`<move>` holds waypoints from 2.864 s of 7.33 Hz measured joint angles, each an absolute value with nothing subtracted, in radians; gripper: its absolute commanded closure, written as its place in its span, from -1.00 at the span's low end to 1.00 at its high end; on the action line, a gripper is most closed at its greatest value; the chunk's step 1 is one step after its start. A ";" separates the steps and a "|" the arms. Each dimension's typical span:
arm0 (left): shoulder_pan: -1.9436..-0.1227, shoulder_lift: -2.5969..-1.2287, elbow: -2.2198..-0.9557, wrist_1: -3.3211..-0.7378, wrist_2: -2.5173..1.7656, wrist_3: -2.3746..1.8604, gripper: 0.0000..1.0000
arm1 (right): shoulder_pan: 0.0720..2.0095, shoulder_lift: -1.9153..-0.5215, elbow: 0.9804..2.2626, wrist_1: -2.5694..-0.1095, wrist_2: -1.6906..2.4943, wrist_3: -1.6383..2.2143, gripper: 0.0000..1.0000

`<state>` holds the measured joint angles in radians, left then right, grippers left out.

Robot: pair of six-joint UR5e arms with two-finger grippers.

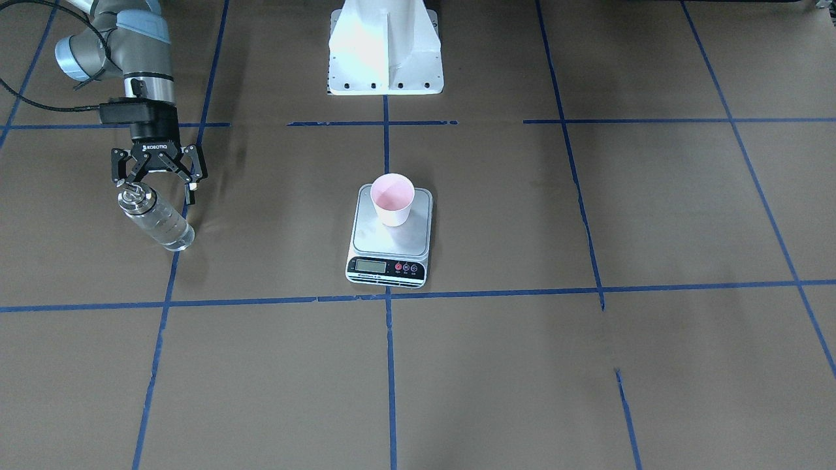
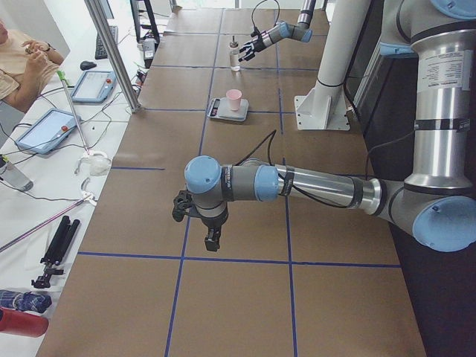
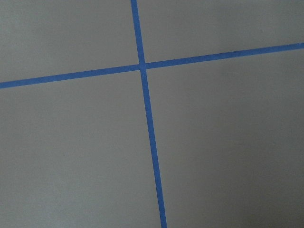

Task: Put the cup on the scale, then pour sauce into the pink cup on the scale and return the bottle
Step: 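Lift the sauce bottle with the right gripper and carry it over the cup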

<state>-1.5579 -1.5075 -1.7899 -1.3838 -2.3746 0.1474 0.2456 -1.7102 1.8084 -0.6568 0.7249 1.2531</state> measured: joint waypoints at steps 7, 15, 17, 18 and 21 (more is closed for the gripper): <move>-1.559 -1.506 -1.814 -1.384 -2.372 0.144 -1.00 | 0.318 -1.605 1.704 -0.654 0.713 1.251 1.00; -1.559 -1.508 -1.828 -1.382 -2.377 0.140 -1.00 | 0.321 -1.532 1.840 -0.660 0.675 0.899 1.00; -1.559 -1.508 -1.828 -1.382 -2.376 0.140 -1.00 | 0.321 -1.484 1.840 -0.667 0.669 0.827 1.00; -1.558 -1.508 -1.827 -1.382 -2.376 0.140 -1.00 | 0.321 -1.471 1.839 -0.674 0.653 0.797 1.00; -1.556 -1.510 -1.825 -1.381 -2.379 0.140 -1.00 | 0.298 -1.368 1.834 -0.893 0.558 0.606 1.00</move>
